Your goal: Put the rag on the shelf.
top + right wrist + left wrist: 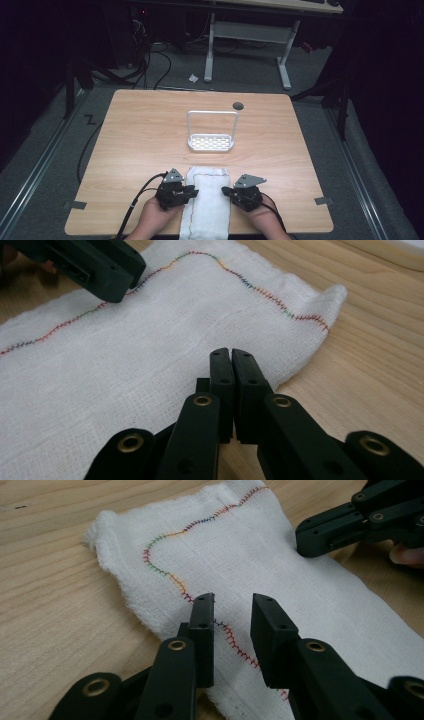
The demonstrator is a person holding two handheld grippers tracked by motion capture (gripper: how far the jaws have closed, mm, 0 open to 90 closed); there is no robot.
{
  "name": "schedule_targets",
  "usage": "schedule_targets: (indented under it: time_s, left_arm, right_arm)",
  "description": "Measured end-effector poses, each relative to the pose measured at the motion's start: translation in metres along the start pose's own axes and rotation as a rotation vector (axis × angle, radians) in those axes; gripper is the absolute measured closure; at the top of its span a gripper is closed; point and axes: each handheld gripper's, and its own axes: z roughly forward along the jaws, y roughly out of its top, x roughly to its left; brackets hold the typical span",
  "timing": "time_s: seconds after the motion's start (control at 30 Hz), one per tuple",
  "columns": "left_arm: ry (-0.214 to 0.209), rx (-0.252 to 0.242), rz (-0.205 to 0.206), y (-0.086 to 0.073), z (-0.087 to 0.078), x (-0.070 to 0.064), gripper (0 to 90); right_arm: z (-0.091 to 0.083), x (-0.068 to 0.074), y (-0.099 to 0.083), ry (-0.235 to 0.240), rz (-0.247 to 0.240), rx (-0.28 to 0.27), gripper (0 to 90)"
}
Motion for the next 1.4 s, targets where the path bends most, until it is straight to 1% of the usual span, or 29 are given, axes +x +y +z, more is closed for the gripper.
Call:
schedule_targets:
  time_s: [0.03,0.13,0.23,0.43,0.47,0.5,0.57,0.6,0.63,0.67,0.7,0.73,0.77,0.8,0.87,0.93,0.97,1.0,1.07,1.1,1.13,1.17,1.2,1.23,1.3,1.33,1.4]
  left_arm:
    - [-0.006,-0.003,-0.002,0.0,0.001,0.0,71.6]
    - [-0.012,-0.011,-0.001,-0.001,0.001,0.0,71.6]
    - [-0.018,-0.015,-0.001,-0.002,0.001,0.0,71.2]
    - [-0.014,-0.017,0.002,-0.002,0.0,-0.001,69.4]
    - [-0.005,-0.026,-0.007,-0.002,-0.003,0.0,67.7]
    - [-0.005,-0.026,-0.007,-0.002,-0.003,0.0,66.7]
    - [0.022,-0.048,-0.008,-0.002,-0.007,0.003,65.6]
    - [0.045,-0.072,-0.02,-0.003,-0.013,0.007,63.6]
    - [0.045,-0.072,-0.02,-0.003,-0.013,0.007,62.6]
    - [0.055,-0.084,-0.028,-0.003,-0.015,0.01,62.6]
    - [0.081,-0.103,-0.035,-0.004,-0.018,0.015,59.6]
    - [0.081,-0.103,-0.035,-0.004,-0.018,0.015,58.2]
    - [0.106,-0.116,-0.045,-0.004,-0.021,0.019,55.8]
    - [0.106,-0.116,-0.045,-0.004,-0.021,0.019,54.3]
    - [0.121,-0.121,-0.045,-0.003,-0.023,0.023,53.5]
    - [0.141,-0.127,-0.048,-0.003,-0.025,0.025,51.5]
    - [0.147,-0.131,-0.056,-0.003,-0.025,0.026,48.7]
    - [0.156,-0.134,-0.063,-0.001,-0.025,0.028,47.5]
    - [0.163,-0.135,-0.062,0.0,-0.025,0.029,46.4]
    - [0.17,-0.142,-0.063,0.001,-0.024,0.029,45.7]
    - [0.176,-0.141,-0.069,0.001,-0.023,0.029,44.3]
    - [0.181,-0.136,-0.072,0.001,-0.022,0.029,44.4]
    - [0.197,-0.128,-0.06,0.002,-0.019,0.027,44.4]
    - [0.197,-0.128,-0.06,0.002,-0.019,0.027,44.4]
    - [0.221,-0.108,-0.038,0.003,-0.016,0.026,44.4]
    - [0.237,-0.098,-0.025,0.004,-0.014,0.026,44.3]
    - [0.246,-0.088,-0.022,0.009,-0.009,0.028,44.5]
  right_arm:
    - [0.0,-0.003,0.0,-0.006,0.002,0.001,88.2]
    - [-0.001,-0.005,-0.001,-0.004,0.008,-0.001,88.0]
    - [-0.001,-0.004,-0.001,-0.008,0.009,-0.008,86.5]
    - [-0.001,-0.003,-0.002,-0.012,0.015,-0.015,84.9]
    - [-0.001,-0.002,-0.002,-0.007,0.016,-0.016,82.7]
    - [-0.001,-0.002,-0.002,-0.007,0.016,-0.016,82.7]
    - [-0.001,-0.002,-0.001,0.001,0.021,-0.016,77.9]
    - [-0.004,-0.002,0.0,-0.012,0.033,-0.033,74.7]
    - [-0.004,-0.002,0.0,-0.012,0.033,-0.033,74.7]
    - [-0.005,-0.002,0.0,-0.022,0.035,-0.041,73.4]
    - [-0.006,-0.004,0.001,-0.042,0.041,-0.055,69.0]
    - [-0.007,-0.005,0.001,-0.048,0.046,-0.057,66.5]
    - [-0.007,-0.007,0.001,-0.056,0.054,-0.059,63.0]
    - [-0.007,-0.007,0.001,-0.056,0.054,-0.059,63.0]
    - [-0.008,-0.01,0.003,-0.06,0.084,-0.068,56.4]
    - [-0.008,-0.01,0.004,-0.073,0.079,-0.076,53.6]
    - [-0.008,-0.01,0.005,-0.088,0.07,-0.082,52.1]
    - [-0.008,-0.01,0.006,-0.085,0.075,-0.077,52.3]
    - [-0.009,-0.011,0.006,-0.09,0.078,-0.086,51.8]
    - [-0.009,-0.012,0.006,-0.093,0.091,-0.087,51.9]
    - [-0.008,-0.015,0.006,-0.086,0.108,-0.079,51.6]
    - [-0.008,-0.016,0.006,-0.08,0.113,-0.074,51.3]
    - [-0.007,-0.017,0.005,-0.084,0.108,-0.065,50.3]
    - [-0.007,-0.018,0.005,-0.09,0.101,-0.062,49.3]
    - [-0.006,-0.019,0.005,-0.09,0.098,-0.06,48.8]
    - [-0.006,-0.02,0.004,-0.092,0.097,-0.059,50.3]
    - [-0.006,-0.023,0.003,-0.082,0.097,-0.051,52.1]
